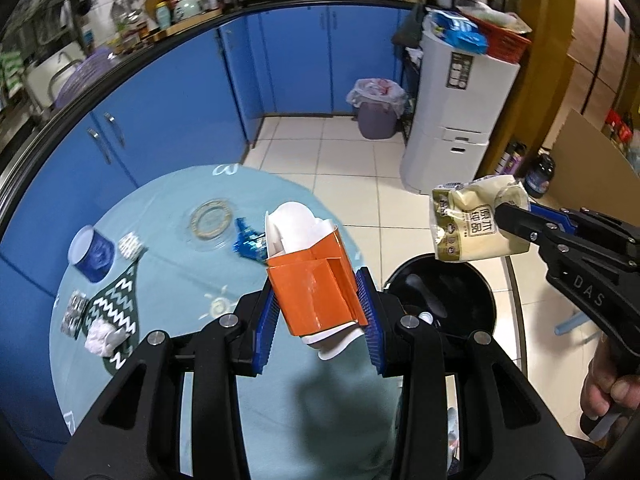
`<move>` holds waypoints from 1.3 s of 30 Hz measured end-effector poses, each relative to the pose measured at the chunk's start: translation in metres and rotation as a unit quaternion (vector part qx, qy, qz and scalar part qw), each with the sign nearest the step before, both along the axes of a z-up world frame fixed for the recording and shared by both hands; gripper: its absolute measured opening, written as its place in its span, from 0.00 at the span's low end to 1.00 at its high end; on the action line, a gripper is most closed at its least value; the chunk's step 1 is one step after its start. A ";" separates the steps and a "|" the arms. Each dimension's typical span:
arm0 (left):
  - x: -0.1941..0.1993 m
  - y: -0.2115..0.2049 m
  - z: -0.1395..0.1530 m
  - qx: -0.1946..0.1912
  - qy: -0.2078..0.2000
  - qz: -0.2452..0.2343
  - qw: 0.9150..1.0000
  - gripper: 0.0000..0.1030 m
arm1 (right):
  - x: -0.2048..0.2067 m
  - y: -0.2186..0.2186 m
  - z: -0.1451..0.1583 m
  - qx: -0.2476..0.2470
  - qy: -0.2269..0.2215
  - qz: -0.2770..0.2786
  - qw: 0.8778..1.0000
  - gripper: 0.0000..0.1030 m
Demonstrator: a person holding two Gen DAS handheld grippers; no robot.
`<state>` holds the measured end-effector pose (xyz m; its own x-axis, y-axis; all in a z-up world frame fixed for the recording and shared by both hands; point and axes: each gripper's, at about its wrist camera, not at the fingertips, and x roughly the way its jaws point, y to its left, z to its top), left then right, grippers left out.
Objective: Collect trash
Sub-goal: 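Carry the paper cup and snack bag in both grippers over the black bin, then open the right gripper to drop the snack bag into the bin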
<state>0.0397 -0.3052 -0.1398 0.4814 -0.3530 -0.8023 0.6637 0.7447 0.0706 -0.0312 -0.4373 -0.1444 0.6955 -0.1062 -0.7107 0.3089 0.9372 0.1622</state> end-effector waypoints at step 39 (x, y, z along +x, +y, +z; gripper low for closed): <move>-0.015 -0.096 -0.018 0.027 0.013 -0.077 0.997 0.38 | -0.016 -0.075 -0.054 0.062 0.059 -0.043 0.995 0.14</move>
<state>0.0247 -0.4015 -0.1574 0.4046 -0.3777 -0.8328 0.7716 0.6298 0.0892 -0.0468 -0.5127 -0.1984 0.5992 -0.0688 -0.7976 0.4111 0.8813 0.2329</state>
